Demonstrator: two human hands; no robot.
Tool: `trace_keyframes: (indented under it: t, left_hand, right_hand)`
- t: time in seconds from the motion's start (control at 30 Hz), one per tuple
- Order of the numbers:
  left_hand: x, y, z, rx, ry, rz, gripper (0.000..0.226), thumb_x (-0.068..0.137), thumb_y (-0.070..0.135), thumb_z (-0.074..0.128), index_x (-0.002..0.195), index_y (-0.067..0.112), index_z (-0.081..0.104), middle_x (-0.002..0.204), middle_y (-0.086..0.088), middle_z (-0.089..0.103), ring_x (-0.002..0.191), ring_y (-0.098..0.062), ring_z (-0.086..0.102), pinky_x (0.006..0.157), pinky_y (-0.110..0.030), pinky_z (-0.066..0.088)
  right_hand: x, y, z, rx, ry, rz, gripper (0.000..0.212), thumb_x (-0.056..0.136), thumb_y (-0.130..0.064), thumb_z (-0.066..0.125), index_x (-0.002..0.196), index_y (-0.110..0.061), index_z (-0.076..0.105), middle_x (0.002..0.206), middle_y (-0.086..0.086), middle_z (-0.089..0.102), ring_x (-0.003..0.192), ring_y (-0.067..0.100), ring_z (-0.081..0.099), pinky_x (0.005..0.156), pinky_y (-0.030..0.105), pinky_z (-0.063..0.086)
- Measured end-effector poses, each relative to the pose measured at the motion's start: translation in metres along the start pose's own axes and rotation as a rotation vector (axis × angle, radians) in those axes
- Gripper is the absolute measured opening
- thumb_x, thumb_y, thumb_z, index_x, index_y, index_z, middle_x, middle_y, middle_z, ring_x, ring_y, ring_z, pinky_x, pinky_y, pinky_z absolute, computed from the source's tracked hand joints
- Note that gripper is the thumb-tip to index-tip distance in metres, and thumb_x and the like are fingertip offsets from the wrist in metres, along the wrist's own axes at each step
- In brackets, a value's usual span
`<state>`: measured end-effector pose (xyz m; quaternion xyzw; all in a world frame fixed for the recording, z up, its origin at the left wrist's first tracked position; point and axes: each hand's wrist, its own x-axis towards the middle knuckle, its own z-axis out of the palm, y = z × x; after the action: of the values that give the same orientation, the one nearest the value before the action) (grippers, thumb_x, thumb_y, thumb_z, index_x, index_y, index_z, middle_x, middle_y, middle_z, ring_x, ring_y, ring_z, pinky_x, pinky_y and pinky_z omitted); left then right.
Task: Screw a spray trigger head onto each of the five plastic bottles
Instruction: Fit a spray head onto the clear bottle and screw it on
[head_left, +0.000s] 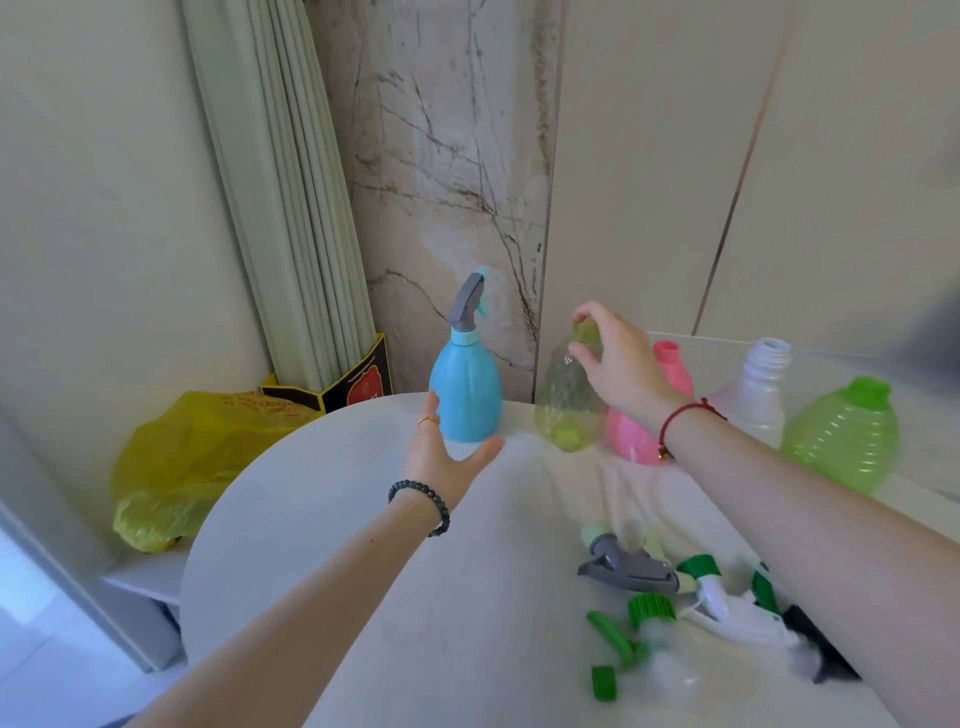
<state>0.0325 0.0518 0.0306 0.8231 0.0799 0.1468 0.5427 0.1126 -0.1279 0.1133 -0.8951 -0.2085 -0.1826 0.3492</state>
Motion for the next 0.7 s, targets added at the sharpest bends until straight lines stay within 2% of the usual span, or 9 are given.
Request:
trace_keyframes:
  t: [0.13,0.27,0.33,0.43,0.5,0.6,0.63,0.7]
  left_hand:
    - [-0.017,0.018,0.003,0.000,-0.064,0.071,0.095,0.071,0.042,0.069,0.142,0.025,0.008,0.151,0.002,0.022,0.138,-0.014,0.023,0.107,-0.028,0.022]
    - [-0.026,0.037,0.003,0.026,-0.092,0.177,0.094,0.070,0.044,0.068,0.141,0.026,0.010,0.150,0.009,0.022,0.137,-0.007,0.021,0.107,-0.021,0.018]
    - [-0.028,0.046,0.004,0.012,-0.099,0.194,0.097,0.067,0.044,0.071,0.141,0.027,0.011,0.147,0.012,0.025,0.134,-0.004,0.021,0.104,-0.018,0.018]
    - [-0.034,0.052,0.010,0.044,-0.110,0.209,0.099,0.062,0.044,0.075,0.139,0.027,0.015,0.129,0.015,0.034,0.123,-0.001,0.031,0.100,-0.020,0.024]
    - [-0.038,0.047,0.015,0.072,-0.132,0.188,0.094,0.062,0.041,0.076,0.136,0.021,0.022,0.127,0.010,0.041,0.121,-0.007,0.038,0.100,-0.024,0.030]
    - [-0.043,0.034,0.016,0.055,-0.130,0.124,0.083,0.064,0.038,0.076,0.130,0.017,0.030,0.127,0.001,0.049,0.121,-0.014,0.045,0.103,-0.031,0.036]
    - [-0.042,0.032,0.015,0.022,-0.123,0.107,0.079,0.065,0.036,0.076,0.127,0.019,0.032,0.125,0.001,0.051,0.120,-0.014,0.046,0.103,-0.031,0.037]
    - [-0.040,0.030,0.012,-0.014,-0.140,0.090,0.076,0.065,0.035,0.077,0.124,0.020,0.032,0.125,0.001,0.052,0.120,-0.014,0.047,0.102,-0.031,0.036]
  right_hand:
    - [-0.009,-0.015,-0.013,0.086,0.101,-0.013,0.015,0.084,-0.009,0.059,0.098,-0.012,0.054,0.090,0.007,0.061,0.086,0.026,0.057,0.080,0.036,0.044]
    - [-0.018,-0.043,-0.037,0.226,0.178,-0.100,0.022,0.079,-0.015,0.065,0.098,-0.019,0.055,0.088,-0.004,0.060,0.082,0.017,0.058,0.078,0.020,0.044]
    - [-0.030,-0.058,-0.040,0.288,0.078,-0.128,0.022,0.076,-0.016,0.069,0.094,-0.022,0.056,0.084,-0.003,0.062,0.075,0.013,0.058,0.070,0.008,0.041]
    - [-0.055,-0.066,-0.032,0.337,-0.083,-0.135,0.020,0.076,-0.018,0.070,0.090,-0.024,0.057,0.082,-0.006,0.062,0.075,0.008,0.058,0.066,0.006,0.042]
    - [-0.069,-0.063,-0.026,0.309,-0.156,-0.126,0.024,0.077,-0.022,0.069,0.097,-0.026,0.057,0.091,-0.008,0.062,0.085,0.010,0.059,0.073,0.011,0.043]
    - [-0.078,-0.051,-0.022,0.234,-0.307,-0.072,0.038,0.086,-0.025,0.059,0.123,-0.024,0.049,0.118,0.001,0.060,0.109,0.015,0.056,0.095,0.028,0.043]
    - [-0.079,-0.046,-0.024,0.209,-0.324,-0.048,0.039,0.089,-0.023,0.054,0.127,-0.022,0.046,0.125,0.004,0.057,0.114,0.017,0.054,0.098,0.030,0.041]
    - [-0.079,-0.033,-0.028,0.099,-0.355,-0.007,0.034,0.091,-0.018,0.050,0.125,-0.017,0.047,0.125,0.006,0.056,0.114,0.021,0.053,0.094,0.028,0.040]
